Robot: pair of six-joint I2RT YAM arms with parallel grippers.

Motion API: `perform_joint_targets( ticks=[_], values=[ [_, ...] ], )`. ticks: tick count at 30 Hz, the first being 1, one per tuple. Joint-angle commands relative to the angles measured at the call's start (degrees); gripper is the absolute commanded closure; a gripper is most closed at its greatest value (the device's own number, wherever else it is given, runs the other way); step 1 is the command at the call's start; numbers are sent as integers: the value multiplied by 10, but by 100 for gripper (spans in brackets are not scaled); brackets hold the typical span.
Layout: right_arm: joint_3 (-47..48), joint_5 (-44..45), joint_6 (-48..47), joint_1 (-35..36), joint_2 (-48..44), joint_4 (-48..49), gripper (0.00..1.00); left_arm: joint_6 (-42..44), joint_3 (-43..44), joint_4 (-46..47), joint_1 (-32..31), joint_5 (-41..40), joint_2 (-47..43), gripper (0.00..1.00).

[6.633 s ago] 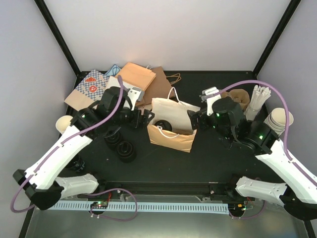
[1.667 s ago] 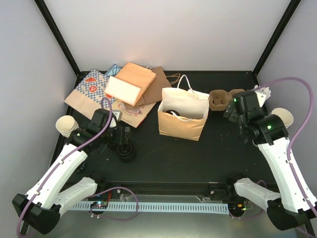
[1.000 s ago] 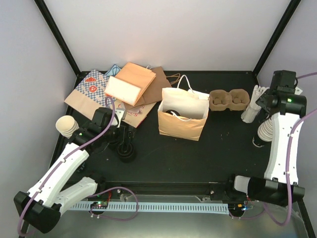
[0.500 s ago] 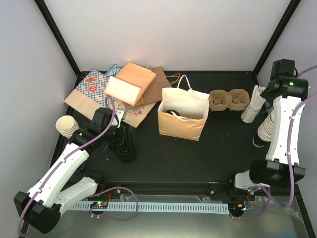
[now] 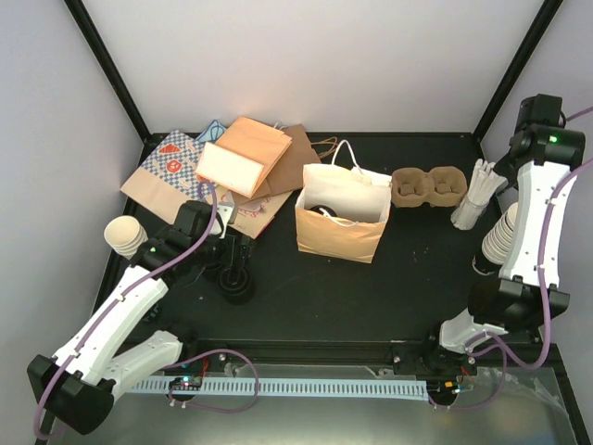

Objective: Pack the takeout coffee

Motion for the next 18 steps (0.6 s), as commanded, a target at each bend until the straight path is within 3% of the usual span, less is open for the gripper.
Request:
perform_joint_targets(
  ticks=[1, 7, 18],
  values=[
    [24, -39, -18, -12, 44, -21, 32, 6, 3, 8, 2, -5, -1, 1],
    [-4, -45, -28, -25, 53, -16, 41, 5, 2, 8, 2, -6, 3, 1],
    [-96, -70, -27, -37, 24, 29, 47, 6, 3, 6, 1, 0, 16, 1]
  ],
)
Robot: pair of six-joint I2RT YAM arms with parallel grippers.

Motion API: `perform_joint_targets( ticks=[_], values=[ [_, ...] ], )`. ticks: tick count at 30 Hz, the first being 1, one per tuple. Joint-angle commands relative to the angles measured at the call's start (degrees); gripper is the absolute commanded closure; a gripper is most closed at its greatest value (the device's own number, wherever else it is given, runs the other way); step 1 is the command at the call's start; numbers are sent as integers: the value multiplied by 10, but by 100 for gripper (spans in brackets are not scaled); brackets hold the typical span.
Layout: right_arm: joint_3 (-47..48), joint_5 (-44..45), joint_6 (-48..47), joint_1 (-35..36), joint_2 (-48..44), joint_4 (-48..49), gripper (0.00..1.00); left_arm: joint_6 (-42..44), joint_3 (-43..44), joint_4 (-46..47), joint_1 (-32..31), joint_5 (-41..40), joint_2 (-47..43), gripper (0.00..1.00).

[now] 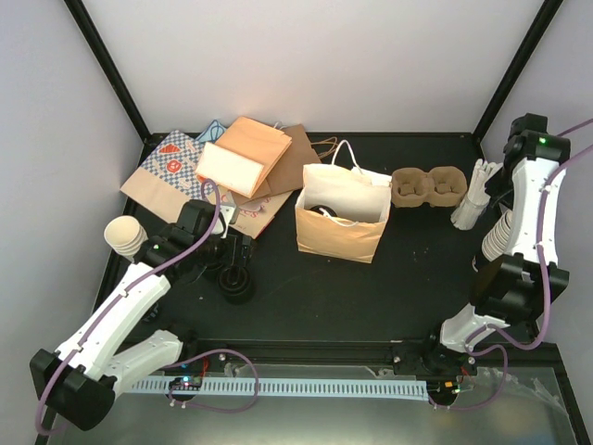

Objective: Pack the takeout coffee

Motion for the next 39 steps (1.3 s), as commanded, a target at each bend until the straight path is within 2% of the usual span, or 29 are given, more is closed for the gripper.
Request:
perform_joint_targets(
  ticks=[1, 7, 19, 32, 39],
  values=[
    [-24, -12, -1, -6, -25, 27, 48, 5, 3, 6, 1, -1, 0, 1],
    [-26, -13, 2, -6, -27, 27, 60, 6, 2, 7, 1, 0, -3, 1],
    [0, 18, 7, -6, -47, 6, 58, 7, 2, 8, 1, 2, -5, 1],
    [13, 28, 10, -6, -53, -6, 92, 7, 2, 8, 1, 4, -6, 1],
    [26, 37, 11, -6, -61, -18, 95, 8, 1, 8, 0, 7, -6, 1]
  ],
)
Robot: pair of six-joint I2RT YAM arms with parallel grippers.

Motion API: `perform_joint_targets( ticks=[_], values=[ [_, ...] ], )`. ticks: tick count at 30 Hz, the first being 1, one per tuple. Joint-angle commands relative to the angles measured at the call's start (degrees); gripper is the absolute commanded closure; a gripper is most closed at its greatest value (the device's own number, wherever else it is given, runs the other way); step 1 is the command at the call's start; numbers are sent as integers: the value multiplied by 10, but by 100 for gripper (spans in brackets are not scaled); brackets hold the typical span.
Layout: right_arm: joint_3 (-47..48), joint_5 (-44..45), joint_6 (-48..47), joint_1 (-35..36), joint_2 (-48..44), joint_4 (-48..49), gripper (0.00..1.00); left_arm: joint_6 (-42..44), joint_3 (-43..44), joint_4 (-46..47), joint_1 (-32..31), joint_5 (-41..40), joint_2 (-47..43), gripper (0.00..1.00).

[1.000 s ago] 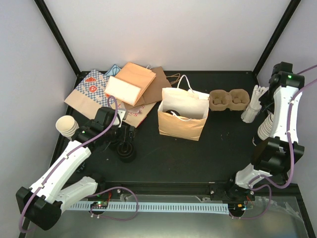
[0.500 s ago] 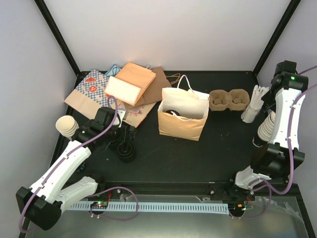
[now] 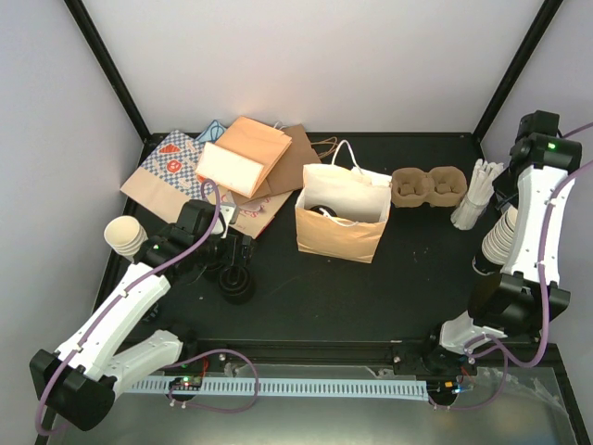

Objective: Pack the takeout coffee

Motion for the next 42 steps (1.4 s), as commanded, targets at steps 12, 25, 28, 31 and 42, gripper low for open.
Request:
perform_joint_targets(
  ticks=[12, 25, 28, 31, 42],
  values=[
    [-25, 3, -1, -3, -17, 15, 75, 7, 1, 8, -5, 1, -10, 1],
    [-62, 1, 0, -3, -7, 43, 71, 6, 1, 8, -6, 0, -7, 1],
    [-68, 3, 0, -3, -6, 47, 73, 6, 1, 8, -6, 0, -7, 1],
    [-70, 5, 0, -3, -7, 47, 76, 6, 2, 8, -6, 1, -6, 1],
    [-43, 14, 0, -3, -15, 28, 96, 7, 1, 8, -6, 3, -5, 1]
  ],
)
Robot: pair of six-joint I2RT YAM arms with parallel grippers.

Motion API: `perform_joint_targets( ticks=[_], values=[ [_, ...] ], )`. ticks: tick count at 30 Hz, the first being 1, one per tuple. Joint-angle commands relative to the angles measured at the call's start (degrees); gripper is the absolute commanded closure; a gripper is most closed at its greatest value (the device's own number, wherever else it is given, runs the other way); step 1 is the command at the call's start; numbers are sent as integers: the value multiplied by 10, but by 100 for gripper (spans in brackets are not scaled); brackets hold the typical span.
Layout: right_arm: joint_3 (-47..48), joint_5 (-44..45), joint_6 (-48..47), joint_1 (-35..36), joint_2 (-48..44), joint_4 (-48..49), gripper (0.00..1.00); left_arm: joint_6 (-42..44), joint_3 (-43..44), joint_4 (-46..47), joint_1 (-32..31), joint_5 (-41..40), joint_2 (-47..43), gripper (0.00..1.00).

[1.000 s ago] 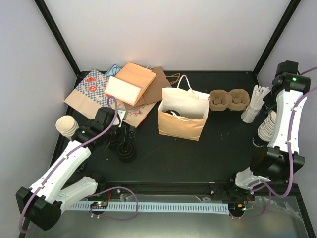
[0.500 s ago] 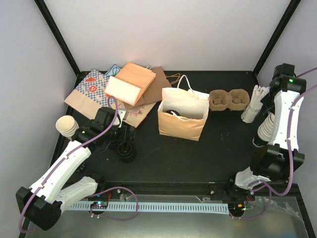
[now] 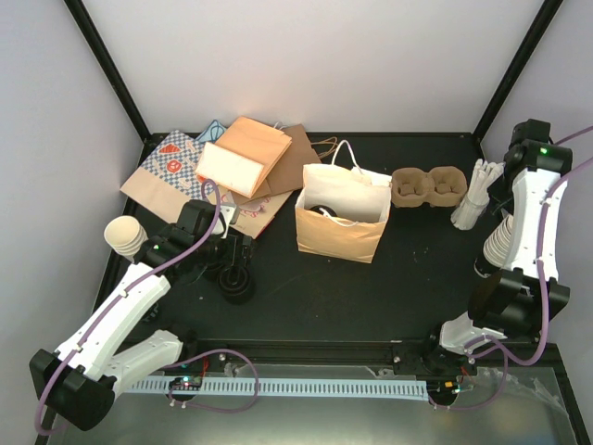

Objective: Pack the takeout coffee

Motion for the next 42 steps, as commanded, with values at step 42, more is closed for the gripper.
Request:
perform_joint_targets(
  ticks=[42],
  values=[
    [98, -259, -100, -2, -262, 19, 99, 6, 0, 9, -4, -3, -13, 1]
  ],
)
